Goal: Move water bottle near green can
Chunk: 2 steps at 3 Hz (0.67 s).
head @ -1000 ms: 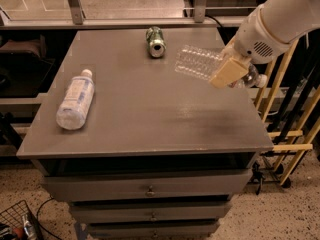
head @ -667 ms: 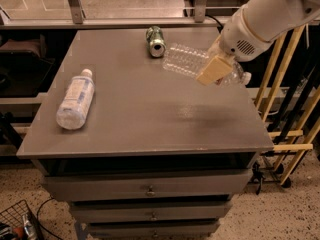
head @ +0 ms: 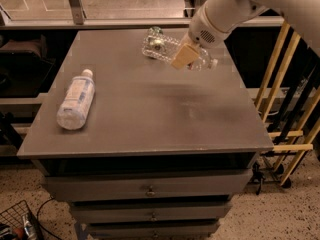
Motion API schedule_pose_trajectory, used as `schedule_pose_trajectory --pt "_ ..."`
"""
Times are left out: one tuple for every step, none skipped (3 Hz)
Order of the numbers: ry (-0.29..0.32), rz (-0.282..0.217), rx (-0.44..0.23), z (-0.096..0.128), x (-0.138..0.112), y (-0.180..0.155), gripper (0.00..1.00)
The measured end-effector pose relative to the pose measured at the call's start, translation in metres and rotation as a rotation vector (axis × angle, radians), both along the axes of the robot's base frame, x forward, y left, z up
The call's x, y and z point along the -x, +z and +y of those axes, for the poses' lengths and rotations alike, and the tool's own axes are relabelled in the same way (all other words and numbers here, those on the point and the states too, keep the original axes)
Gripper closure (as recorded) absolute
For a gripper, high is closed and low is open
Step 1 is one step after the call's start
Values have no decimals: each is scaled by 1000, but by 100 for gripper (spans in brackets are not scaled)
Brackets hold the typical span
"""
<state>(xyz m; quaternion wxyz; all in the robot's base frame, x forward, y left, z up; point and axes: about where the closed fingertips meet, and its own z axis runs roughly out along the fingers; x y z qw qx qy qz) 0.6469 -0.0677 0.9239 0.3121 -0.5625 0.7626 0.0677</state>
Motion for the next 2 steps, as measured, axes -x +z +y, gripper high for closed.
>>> schedule_pose_trajectory --pt "-10 -11 -9 13 -37 -15 100" --pt "-10 -22 -63 20 -68 -28 100"
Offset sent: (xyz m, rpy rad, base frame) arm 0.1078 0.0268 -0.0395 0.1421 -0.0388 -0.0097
